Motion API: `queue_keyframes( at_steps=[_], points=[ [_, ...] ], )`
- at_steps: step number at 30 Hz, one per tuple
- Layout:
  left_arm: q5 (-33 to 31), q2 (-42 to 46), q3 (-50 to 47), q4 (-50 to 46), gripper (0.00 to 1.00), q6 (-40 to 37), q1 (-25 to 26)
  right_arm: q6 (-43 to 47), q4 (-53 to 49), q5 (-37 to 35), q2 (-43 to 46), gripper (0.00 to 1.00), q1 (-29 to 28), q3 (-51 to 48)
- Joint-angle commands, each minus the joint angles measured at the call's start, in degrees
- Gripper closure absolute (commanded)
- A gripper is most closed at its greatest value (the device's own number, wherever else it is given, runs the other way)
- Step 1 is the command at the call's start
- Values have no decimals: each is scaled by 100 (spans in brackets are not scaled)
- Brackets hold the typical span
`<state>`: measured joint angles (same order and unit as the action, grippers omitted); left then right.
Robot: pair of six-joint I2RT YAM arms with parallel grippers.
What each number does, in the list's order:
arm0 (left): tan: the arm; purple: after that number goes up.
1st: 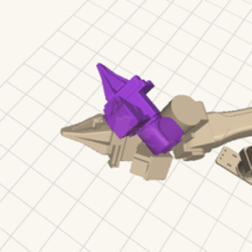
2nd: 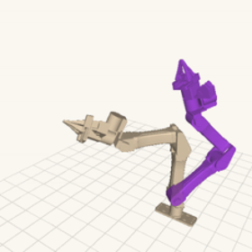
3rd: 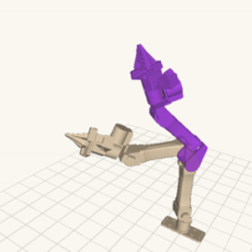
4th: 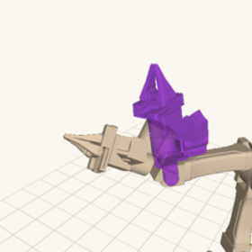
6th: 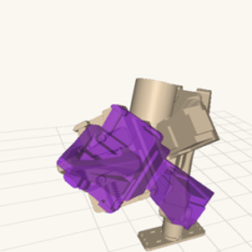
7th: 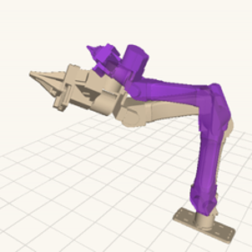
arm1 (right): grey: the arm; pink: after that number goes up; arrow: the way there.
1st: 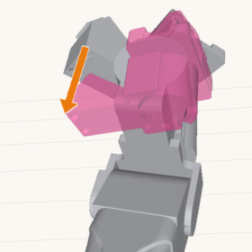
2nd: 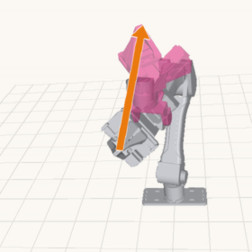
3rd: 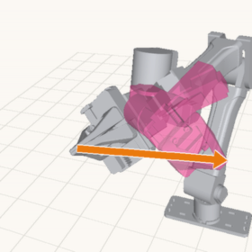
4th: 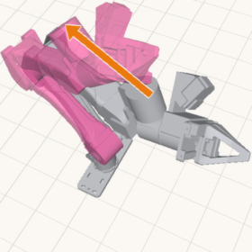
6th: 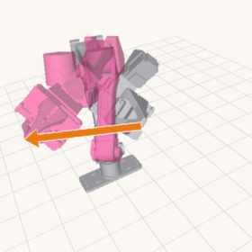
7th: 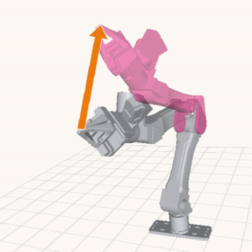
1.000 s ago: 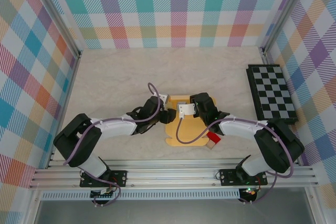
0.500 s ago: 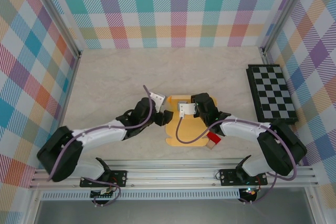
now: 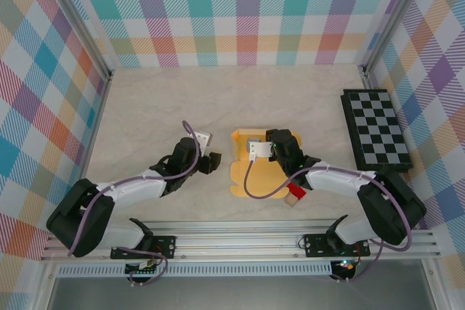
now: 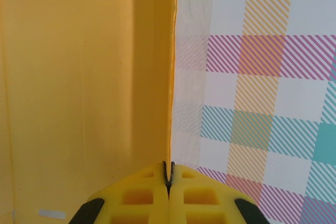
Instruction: Fold the paper box
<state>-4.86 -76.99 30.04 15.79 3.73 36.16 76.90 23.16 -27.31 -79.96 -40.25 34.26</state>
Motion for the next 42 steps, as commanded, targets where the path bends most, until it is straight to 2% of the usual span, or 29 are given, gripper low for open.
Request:
queue_keyframes(
  at_steps=[1,6,10,18,23,42],
  points=[
    [475,-328,323,518,33,-487,-8,120,395,82,189,100,-44,-145],
    [575,-818,646,500,34,-744,-13,757,1461,66,60,100,-118,-488],
    [571,-1142,810,523,35,-926,-63,756,1938,42,-252,100,-133,-576],
    [827,-1630,1202,578,38,-1191,-74,678,1858,1,-459,100,-158,-517],
    [1061,-1717,1367,729,40,-926,16,681,1799,-28,-474,100,-162,-494],
    [81,-2082,1713,821,36,289,348,650,1591,-79,-489,100,-185,-432]
  ],
)
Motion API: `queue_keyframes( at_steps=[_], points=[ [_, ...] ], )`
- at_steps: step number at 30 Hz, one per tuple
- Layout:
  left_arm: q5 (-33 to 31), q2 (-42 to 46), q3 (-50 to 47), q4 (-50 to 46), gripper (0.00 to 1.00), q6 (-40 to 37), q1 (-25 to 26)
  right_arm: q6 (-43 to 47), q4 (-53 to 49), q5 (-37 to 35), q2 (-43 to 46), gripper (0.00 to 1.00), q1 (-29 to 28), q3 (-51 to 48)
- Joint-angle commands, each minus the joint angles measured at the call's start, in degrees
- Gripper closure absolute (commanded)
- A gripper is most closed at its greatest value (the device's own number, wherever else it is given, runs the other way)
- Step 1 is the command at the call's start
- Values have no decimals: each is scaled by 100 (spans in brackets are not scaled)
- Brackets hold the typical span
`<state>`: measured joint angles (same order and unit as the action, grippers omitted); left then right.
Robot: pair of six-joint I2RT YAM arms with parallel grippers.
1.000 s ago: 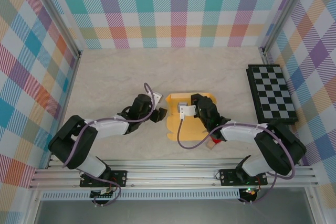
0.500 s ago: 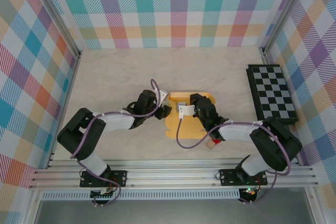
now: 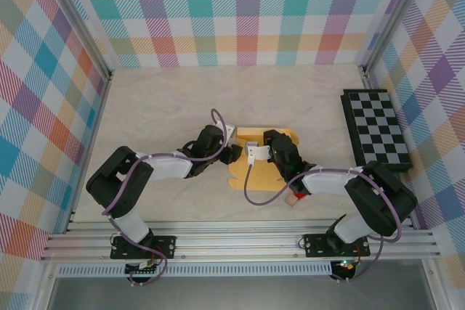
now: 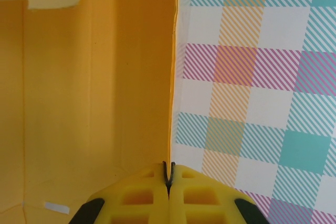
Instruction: Fold the paper box
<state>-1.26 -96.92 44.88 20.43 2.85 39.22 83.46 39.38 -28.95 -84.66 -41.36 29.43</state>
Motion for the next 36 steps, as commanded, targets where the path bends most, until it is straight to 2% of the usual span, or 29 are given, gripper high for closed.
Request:
queue_keyframes(
  at_steps=[1,10,16,27,30,36],
  points=[
    [-324,-101,259,363,36,497,45,-9,-52,83,-29,100,-82,59],
    [-701,-273,271,809,34,1336,243,-42,-103,54,-93,100,-99,66],
    [-955,-493,434,955,35,1116,477,-154,-260,65,-129,100,-100,104],
    [-1072,-685,467,853,39,748,473,-114,-281,74,-323,100,-100,58],
    [-1087,-718,449,714,48,619,478,-146,-281,70,-306,100,-100,59],
    [-1554,-774,543,204,86,386,509,-272,-461,42,-286,100,-100,99]
  ],
)
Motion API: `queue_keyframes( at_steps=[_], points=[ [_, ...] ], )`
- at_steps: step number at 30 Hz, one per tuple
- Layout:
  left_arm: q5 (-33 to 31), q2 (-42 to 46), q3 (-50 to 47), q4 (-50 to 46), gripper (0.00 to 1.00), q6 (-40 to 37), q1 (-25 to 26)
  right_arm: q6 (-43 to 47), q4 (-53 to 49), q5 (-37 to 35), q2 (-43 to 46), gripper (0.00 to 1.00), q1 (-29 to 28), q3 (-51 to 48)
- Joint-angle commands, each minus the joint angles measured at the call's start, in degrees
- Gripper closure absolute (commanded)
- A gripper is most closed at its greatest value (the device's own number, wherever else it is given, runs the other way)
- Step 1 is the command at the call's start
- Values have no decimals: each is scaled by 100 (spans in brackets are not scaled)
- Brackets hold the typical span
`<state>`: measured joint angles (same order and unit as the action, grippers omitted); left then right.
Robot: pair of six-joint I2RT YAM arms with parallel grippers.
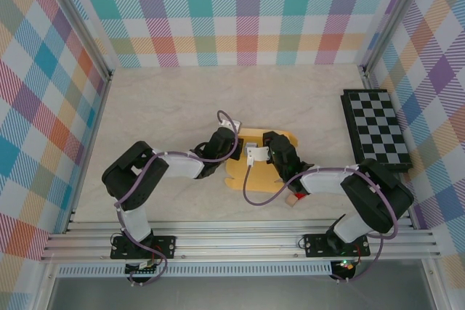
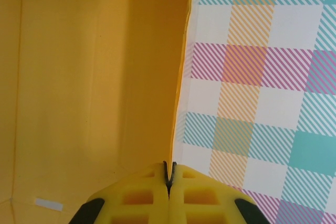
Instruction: Fold the paper box
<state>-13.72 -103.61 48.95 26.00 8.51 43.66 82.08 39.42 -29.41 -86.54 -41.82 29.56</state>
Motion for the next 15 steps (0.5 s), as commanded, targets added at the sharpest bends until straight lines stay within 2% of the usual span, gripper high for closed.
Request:
queue_keyframes(
  at_steps=[1,4,5,9,13,15],
  points=[
    [-444,-127,165,-414,90,-198,88,-167,-461,90,-83,99,-54,97],
    [-858,-180,224,-578,100,-294,108,-358,-435,86,51,87,-29,119],
    [-983,-213,243,-617,100,-410,134,-496,-598,104,177,82,-9,159],
    [-1265,-284,176,-515,100,-854,189,-1724,-2153,595,1095,62,138,568],
    [-1412,-174,-32,-189,100,-1008,195,-3369,-3450,1322,2116,57,549,972],
    [-1372,-146,-129,-13,100,-1086,188,-4141,-4117,1941,2468,56,782,1237]
  ],
)
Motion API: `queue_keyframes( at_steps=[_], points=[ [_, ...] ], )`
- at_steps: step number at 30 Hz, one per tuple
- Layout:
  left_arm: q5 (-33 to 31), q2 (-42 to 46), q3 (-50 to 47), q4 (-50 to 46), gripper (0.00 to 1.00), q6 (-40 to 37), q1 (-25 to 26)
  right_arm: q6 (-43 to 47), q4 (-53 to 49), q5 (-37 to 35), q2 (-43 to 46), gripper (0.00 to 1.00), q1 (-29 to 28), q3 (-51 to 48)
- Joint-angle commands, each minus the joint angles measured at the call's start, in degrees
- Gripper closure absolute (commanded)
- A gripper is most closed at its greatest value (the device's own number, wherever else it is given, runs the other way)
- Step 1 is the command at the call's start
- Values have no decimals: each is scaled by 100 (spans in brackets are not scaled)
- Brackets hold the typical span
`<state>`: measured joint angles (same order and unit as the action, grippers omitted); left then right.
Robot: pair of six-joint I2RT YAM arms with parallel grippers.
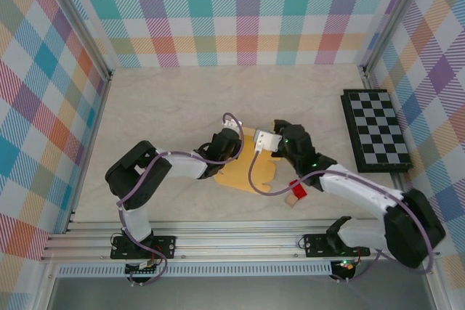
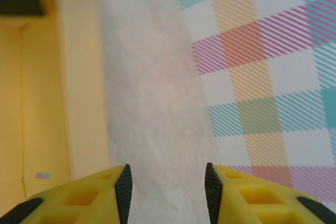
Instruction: Fold the paper box
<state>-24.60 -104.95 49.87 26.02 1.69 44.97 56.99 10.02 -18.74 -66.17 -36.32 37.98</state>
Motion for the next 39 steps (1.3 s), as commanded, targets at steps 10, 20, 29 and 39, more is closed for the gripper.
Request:
queue_keyframes(
  at_steps=[10,20,29,39],
  points=[
    [-164,57,-603,699,100,-604,58,-4545,-1943,1792,-1004,51,745,1474],
    [-120,-47,-692,833,100,-719,63,-5082,-1401,2293,-2303,53,792,1496],
    [447,210,-798,508,64,-449,-76,-5028,-1681,2064,-2365,54,791,1563],
    [544,507,-1140,794,57,69,-384,-5093,-1782,2055,-2260,56,784,1527]
  ],
)
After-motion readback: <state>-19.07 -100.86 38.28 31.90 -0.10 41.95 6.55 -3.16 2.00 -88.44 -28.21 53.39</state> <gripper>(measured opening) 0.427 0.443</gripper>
